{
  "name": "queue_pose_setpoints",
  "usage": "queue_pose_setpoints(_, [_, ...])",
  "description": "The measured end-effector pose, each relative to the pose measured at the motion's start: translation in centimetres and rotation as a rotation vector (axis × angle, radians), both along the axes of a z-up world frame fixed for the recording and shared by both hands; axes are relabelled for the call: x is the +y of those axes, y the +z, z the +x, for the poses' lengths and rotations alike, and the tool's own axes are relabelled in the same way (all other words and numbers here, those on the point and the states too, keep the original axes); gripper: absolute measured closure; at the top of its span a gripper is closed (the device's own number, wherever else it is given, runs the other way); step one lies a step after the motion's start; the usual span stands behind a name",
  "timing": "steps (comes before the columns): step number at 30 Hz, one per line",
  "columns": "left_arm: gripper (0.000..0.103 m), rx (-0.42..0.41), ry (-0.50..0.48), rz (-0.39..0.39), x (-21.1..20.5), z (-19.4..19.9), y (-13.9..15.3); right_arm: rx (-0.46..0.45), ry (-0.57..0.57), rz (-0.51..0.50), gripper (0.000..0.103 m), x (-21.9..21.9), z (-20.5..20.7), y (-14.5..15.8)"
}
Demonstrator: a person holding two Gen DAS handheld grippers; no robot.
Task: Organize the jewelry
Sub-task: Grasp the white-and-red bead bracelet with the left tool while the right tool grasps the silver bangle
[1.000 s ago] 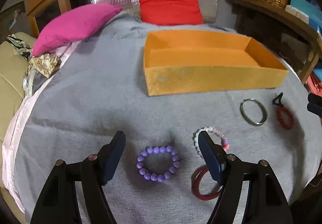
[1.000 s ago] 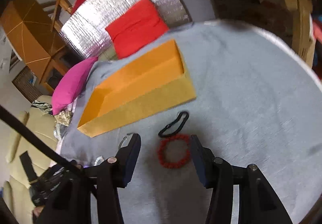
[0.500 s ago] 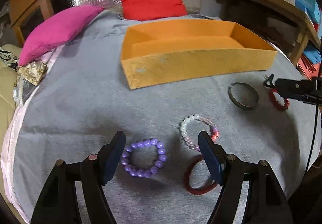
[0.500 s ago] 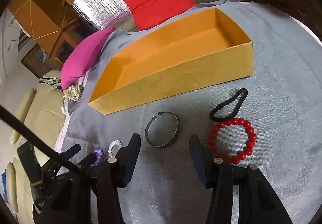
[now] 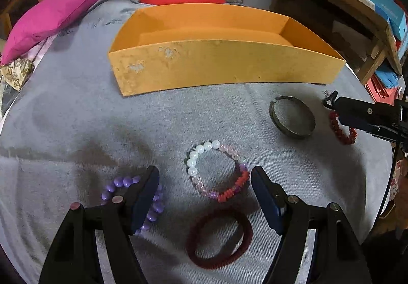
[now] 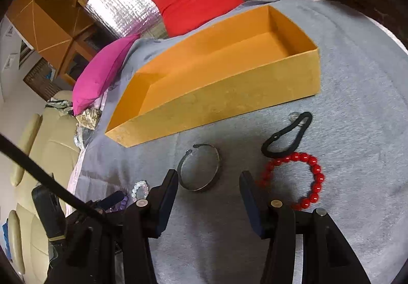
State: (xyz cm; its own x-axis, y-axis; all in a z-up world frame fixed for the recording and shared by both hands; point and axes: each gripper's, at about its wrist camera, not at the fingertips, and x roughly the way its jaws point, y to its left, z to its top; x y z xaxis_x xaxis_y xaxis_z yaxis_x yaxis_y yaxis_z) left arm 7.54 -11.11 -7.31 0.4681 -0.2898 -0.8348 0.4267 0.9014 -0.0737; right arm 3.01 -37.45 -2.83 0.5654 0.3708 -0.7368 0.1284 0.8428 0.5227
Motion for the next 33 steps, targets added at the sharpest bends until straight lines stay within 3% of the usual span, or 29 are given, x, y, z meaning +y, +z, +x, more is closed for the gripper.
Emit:
queue_pose_setpoints(3, [0.03,0.038,0.01,-0.03,0.2,0.2,-0.7,0.001,0.023,-0.008,0.049,0.6,0.8,-0.2])
queue_pose_setpoints(6, [0.059,0.007,-0.017,-0.029,0.2,0.0,-0.6,0.009,0.044,-0.012,0.049,1.1,1.6,-0.5])
queue_pose_setpoints(10, [0.088,0.011,-0.033,-0.059,0.4,0.3,-0.5,0.02,0.076,-0.034,0.045,1.8,2.7,-1.2])
queue_pose_setpoints(19, [0.089,-0.003,-0.011,-0.092,1.7,0.8,0.2,0.026,0.13,-0.143,0.031,3.8,3.3,-2.1])
queue_pose_setpoints(20, [0.098,-0.009,-0.005,-0.096,1.9,0.9,0.3,0.018,0.142,-0.167,0.029,4.2,3.3,-2.1])
queue_pose_setpoints(22, [0.102,-0.017,0.011,-0.113,2.5,1.1,0.8,0.004,0.159,-0.214,0.028,5.0,3.2,-2.2])
queue_pose_setpoints(27, [0.102,-0.023,0.023,-0.13,3.2,1.2,1.2,-0.042,0.199,-0.371,0.028,7.5,3.1,-2.8])
queue_pose_setpoints(30, [0.102,-0.018,0.012,-0.123,3.1,1.2,1.0,-0.062,0.215,-0.51,0.038,9.0,3.0,-3.0])
queue_pose_setpoints(33, [0.101,-0.002,0.014,-0.133,2.8,1.4,0.9,-0.065,0.216,-0.512,0.038,8.8,2.8,-2.8])
